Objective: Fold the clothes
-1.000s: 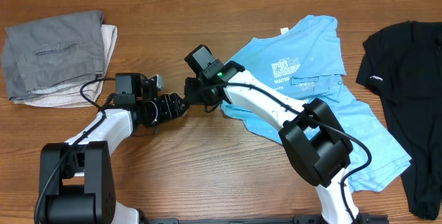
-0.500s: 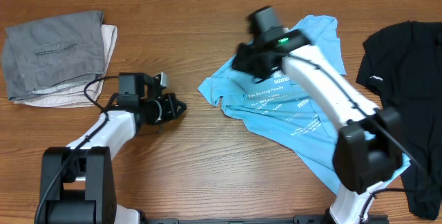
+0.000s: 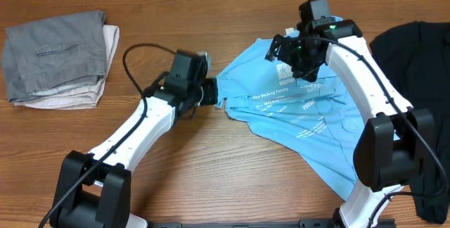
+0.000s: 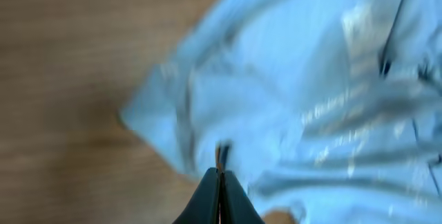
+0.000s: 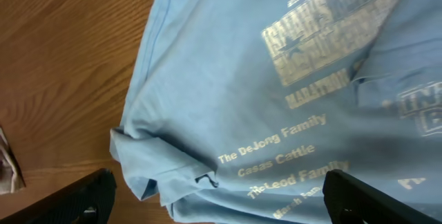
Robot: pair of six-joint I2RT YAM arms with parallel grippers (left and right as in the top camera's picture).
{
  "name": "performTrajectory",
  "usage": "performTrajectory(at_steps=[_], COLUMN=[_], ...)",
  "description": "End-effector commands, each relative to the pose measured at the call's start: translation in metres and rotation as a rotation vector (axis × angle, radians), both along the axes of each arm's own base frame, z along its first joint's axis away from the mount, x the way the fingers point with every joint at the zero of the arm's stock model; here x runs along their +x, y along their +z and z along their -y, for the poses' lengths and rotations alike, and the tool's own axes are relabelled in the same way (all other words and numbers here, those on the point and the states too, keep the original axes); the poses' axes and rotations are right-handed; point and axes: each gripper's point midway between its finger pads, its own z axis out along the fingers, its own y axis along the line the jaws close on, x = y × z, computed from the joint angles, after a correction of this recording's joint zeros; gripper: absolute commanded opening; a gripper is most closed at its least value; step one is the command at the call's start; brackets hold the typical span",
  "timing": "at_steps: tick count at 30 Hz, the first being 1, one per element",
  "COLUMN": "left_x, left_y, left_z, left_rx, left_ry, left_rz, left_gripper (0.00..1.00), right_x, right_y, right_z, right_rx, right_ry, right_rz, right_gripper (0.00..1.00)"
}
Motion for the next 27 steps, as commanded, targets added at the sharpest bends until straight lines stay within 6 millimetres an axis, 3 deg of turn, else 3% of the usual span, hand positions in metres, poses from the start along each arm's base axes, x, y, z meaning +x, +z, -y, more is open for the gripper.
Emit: performTrajectory(at_steps=[1,11,19,24,27], left_x=[0.015,0.028,0.019,0.012,0.006], left_y=[-0.01,-0.053,-0.08,-0.102,-0.124], left_z=[-0.019,0.003,0.016,0.014,-0.002], left_rx=[0.102,0.02,-0.031,-0.001,0.087], left_ry=[0.089,0.068,0.033,0.032,0.059], left_rz=[0.024,-0.021,-0.104,-0.154,-0.191], left_gripper=[0.04,0.04,0.04,0.04,0.04], right_x=[0.002,0.002,0.002,0.002,0.002], right_y=[0.005,0.005,0.005,0.005,0.005], right_z=[-0.001,-0.001,-0.001,-0.001,-0.001], right_rx=[0.002,0.002,0.002,0.002,0.002], right_ry=[0.007,0.008,0.008,0.007,0.007], right_rz=[0.017,0.017,0.017,0.017,0.017], right_gripper=[1.0,1.0,1.0,1.0,1.0])
